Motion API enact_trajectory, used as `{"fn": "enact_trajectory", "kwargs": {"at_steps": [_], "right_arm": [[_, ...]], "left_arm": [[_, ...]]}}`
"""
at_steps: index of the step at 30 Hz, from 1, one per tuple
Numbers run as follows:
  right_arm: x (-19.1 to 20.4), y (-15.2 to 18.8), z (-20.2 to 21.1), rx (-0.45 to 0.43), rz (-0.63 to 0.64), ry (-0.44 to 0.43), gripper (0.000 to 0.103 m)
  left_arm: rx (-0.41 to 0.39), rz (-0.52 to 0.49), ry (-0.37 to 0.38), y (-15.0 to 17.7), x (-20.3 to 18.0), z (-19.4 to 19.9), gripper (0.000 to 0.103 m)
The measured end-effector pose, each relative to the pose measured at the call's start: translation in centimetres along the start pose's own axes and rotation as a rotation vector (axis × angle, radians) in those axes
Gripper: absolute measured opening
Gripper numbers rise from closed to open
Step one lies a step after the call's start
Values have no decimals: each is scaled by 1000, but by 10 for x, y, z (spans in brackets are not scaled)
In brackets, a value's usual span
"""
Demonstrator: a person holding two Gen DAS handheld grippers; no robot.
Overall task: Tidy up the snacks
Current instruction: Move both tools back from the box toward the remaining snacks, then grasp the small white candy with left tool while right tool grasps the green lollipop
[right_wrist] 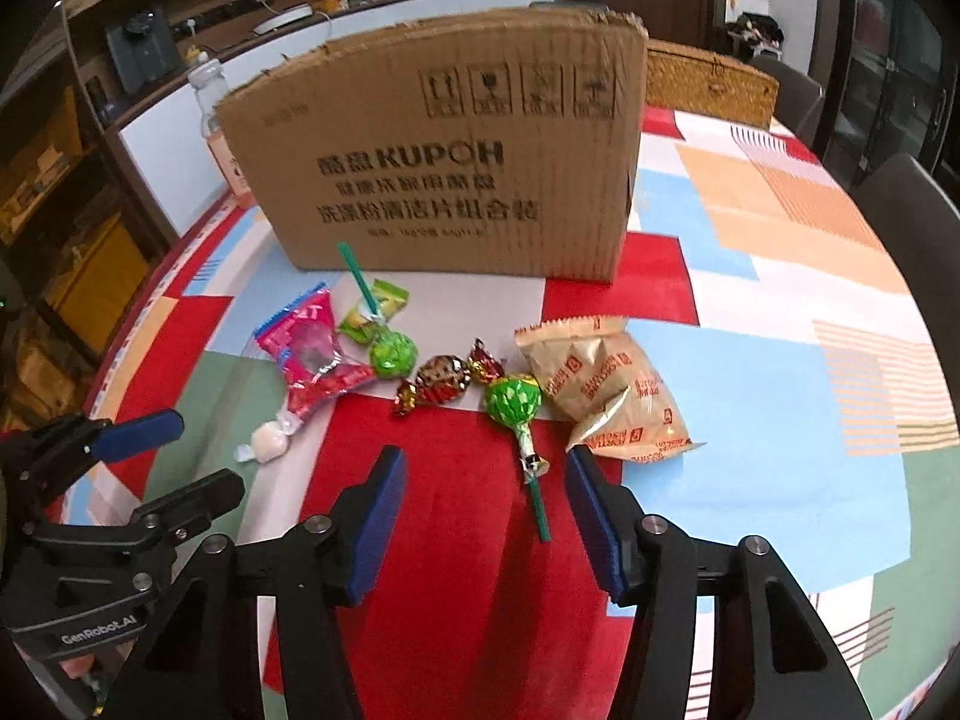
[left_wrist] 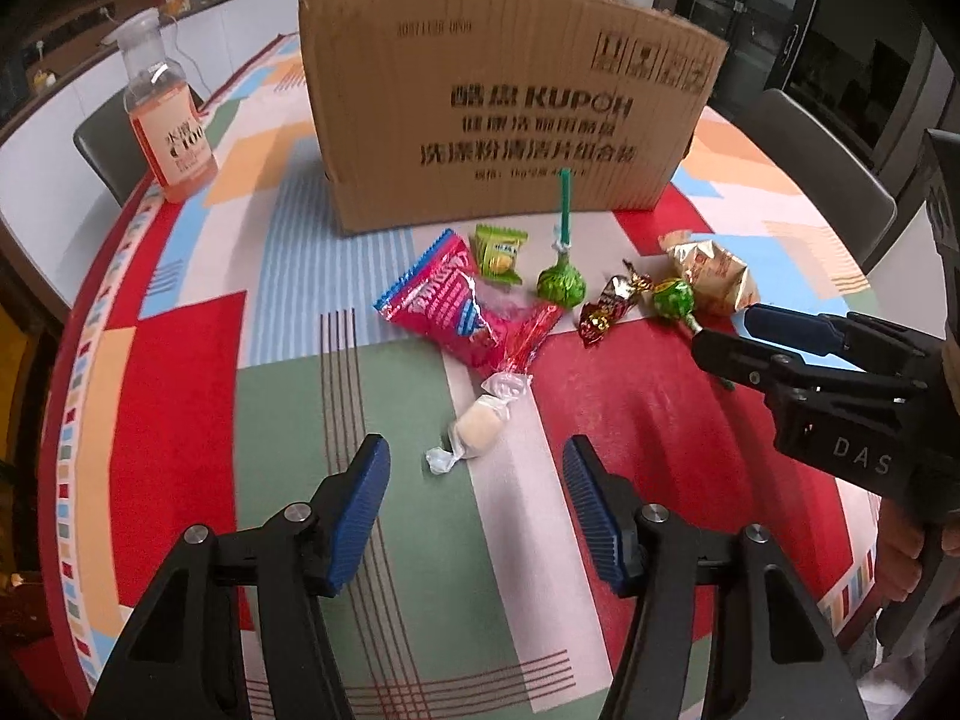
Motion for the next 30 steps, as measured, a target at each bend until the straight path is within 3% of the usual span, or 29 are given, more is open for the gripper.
{"fn": "enact_trajectory", "kwargs": {"at_steps": [18, 30], "right_arm": [[-7, -17, -30, 36, 1, 1, 42], [-7, -20, -44, 52, 17, 18, 27]], "left_arm": [[40, 39, 28, -9, 6, -30, 39], [41, 50, 38, -12, 7, -35, 25]]}}
Point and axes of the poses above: each gripper's, at about its wrist camera, not at the fingertips, and z roughly against the way its jaws point, x to its left, y to its underside, the point moved 1 cm from there along -z, roughly the way its jaws point, and after that the axes turned 9 degrees about -z, right-handed, at the moved point
